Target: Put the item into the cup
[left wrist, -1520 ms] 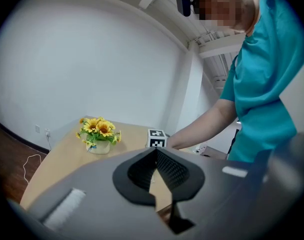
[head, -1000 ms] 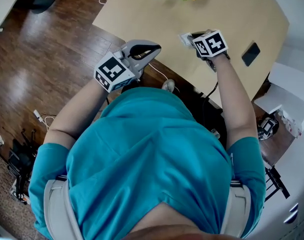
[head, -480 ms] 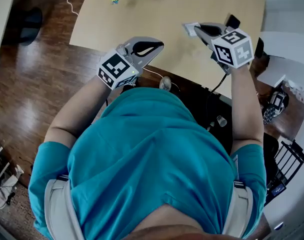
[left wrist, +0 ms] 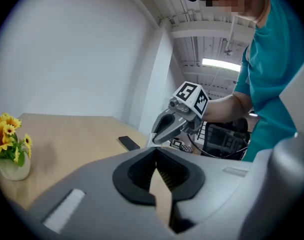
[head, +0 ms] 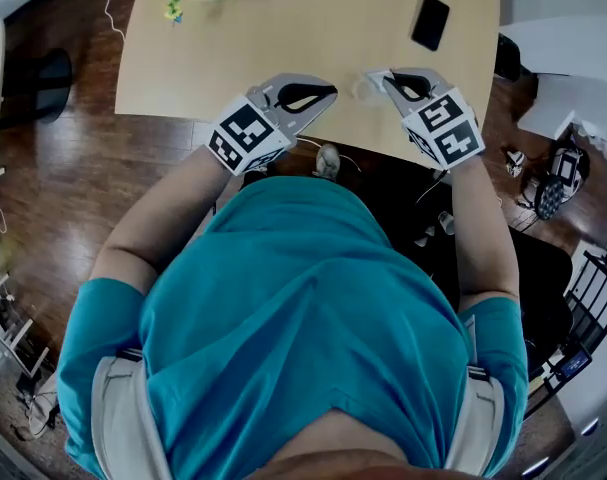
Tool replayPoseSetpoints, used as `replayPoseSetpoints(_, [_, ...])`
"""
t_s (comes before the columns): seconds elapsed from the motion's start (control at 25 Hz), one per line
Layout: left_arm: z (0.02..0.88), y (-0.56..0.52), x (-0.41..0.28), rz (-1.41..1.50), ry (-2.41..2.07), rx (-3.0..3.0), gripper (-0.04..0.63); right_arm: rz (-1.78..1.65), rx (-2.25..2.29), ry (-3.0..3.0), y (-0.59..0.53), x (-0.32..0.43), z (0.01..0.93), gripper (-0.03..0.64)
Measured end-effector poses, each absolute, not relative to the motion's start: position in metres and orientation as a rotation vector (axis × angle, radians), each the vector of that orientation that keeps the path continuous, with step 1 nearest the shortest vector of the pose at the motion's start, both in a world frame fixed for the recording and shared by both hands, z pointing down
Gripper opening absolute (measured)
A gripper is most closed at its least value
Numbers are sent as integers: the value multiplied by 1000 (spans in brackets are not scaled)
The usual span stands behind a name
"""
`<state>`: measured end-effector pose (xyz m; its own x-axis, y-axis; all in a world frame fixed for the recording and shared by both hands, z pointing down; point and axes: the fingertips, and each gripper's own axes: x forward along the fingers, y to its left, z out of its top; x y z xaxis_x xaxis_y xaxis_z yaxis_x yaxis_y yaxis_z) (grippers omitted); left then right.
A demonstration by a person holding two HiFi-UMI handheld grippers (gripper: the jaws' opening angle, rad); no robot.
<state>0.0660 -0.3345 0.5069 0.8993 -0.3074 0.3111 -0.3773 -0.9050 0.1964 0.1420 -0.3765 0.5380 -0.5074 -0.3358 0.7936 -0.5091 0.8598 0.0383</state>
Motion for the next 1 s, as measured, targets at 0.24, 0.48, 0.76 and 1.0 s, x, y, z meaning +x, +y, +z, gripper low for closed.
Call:
replayPoseSetpoints(0.24, [531, -330, 87, 467, -466, 2788, 5, 150, 602, -2108, -358, 142, 569, 23])
replayPoseSetpoints(0.48, [547, -326, 102, 501, -424, 2767, 5, 37, 592, -2052, -359, 141, 593, 24])
replayPoseSetpoints(0.76, [553, -320, 103, 521, -406, 2754, 5, -14, 548, -2004, -354, 131, 622, 23])
replayPoseSetpoints(1.0, [555, -319, 98, 522, -418, 2744, 5, -20, 501, -1966, -349, 129, 642, 23])
